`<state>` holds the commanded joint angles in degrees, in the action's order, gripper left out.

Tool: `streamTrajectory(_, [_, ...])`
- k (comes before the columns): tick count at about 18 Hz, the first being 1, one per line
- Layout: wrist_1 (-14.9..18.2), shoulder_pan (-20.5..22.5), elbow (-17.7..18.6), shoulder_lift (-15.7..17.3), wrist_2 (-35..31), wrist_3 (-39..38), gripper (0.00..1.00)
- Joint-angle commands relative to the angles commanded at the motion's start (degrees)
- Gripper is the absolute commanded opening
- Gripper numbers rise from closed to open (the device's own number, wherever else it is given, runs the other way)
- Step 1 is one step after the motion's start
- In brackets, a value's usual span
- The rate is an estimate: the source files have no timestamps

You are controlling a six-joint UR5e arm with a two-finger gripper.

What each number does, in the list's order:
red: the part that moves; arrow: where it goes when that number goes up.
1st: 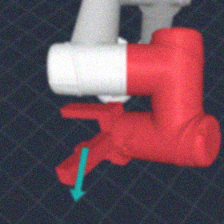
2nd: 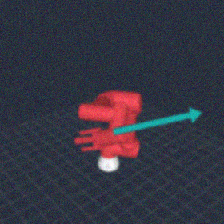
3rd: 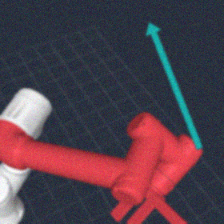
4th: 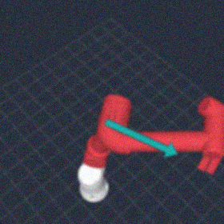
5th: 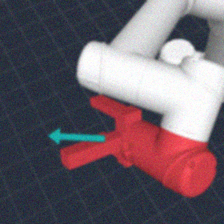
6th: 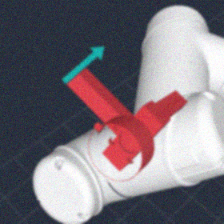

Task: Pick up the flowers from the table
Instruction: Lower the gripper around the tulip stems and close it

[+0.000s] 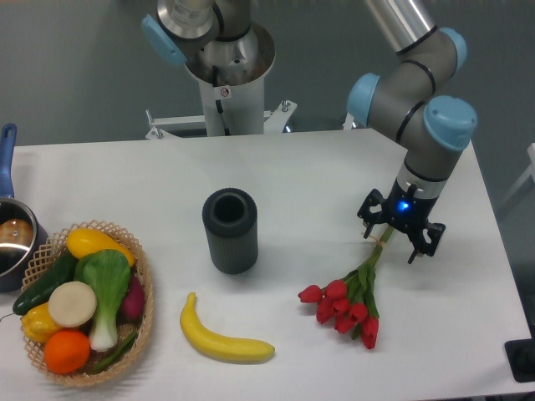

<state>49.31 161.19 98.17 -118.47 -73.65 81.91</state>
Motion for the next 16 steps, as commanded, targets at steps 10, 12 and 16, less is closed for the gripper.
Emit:
streamTrajectory(10, [0.0, -0.4, 0.0, -2.0, -0.8, 0.1, 1.0])
streamTrajectory(12, [0.0, -1.1, 0.0, -2.0, -1.7, 0.0, 1.0])
streamTrajectory(16, [-0.1, -1.3, 0.0, -2.2, -1.9, 0.0, 0.92])
